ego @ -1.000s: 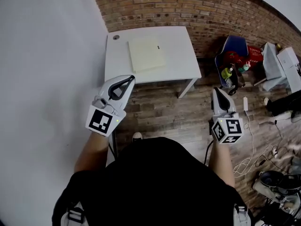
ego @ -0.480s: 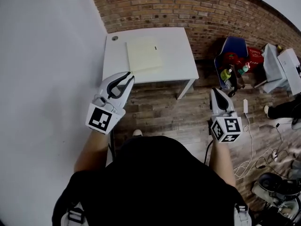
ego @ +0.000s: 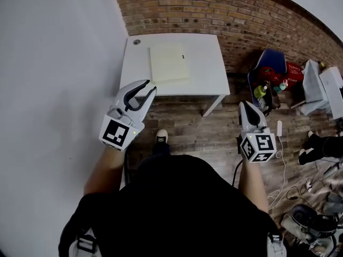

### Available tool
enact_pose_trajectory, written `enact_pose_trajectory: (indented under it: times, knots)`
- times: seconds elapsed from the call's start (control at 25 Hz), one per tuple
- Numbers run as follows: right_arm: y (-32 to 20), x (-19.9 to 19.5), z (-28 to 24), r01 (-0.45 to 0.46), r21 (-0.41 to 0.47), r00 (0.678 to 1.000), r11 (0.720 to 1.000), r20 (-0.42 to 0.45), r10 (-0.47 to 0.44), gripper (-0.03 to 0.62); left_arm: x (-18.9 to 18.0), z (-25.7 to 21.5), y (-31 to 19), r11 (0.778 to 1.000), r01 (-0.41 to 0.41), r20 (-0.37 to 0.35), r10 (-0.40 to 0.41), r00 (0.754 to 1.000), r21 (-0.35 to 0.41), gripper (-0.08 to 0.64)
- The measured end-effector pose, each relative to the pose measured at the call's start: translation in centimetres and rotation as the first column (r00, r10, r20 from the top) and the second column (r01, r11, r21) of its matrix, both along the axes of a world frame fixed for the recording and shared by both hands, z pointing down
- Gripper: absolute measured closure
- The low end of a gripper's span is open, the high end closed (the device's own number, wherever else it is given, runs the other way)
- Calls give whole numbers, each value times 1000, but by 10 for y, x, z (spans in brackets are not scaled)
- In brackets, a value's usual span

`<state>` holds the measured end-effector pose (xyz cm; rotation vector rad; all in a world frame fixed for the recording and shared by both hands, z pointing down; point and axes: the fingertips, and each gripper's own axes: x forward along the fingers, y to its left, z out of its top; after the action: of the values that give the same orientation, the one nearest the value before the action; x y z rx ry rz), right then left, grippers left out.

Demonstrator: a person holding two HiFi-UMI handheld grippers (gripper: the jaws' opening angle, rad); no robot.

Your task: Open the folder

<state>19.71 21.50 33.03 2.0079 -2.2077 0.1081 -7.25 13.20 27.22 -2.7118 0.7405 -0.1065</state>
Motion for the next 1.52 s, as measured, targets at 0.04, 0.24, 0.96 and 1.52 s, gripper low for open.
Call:
enact_pose_trajectory:
  times: [0.04, 0.24, 0.96, 1.52]
  knots:
    - [-3, 0, 1, 1, -3, 1000, 1000, -2, -1, 592, -1, 3, -3, 1000, 3, -1, -3, 1000, -1, 517]
    - [-19, 5, 5, -4, -22, 1000, 1000, 5, 5, 592, -5, 20, -26, 1000, 17, -2, -17, 1000, -25, 517]
    - [-113, 18, 44, -24, -81, 999, 996, 35, 26, 592, 18, 54, -127, 1000, 6, 98, -4, 995, -20, 518]
    - [-184, 31, 55, -58, -109, 997, 992, 51, 64, 592, 42, 66, -209, 999, -48, 116, 50, 992, -17, 517]
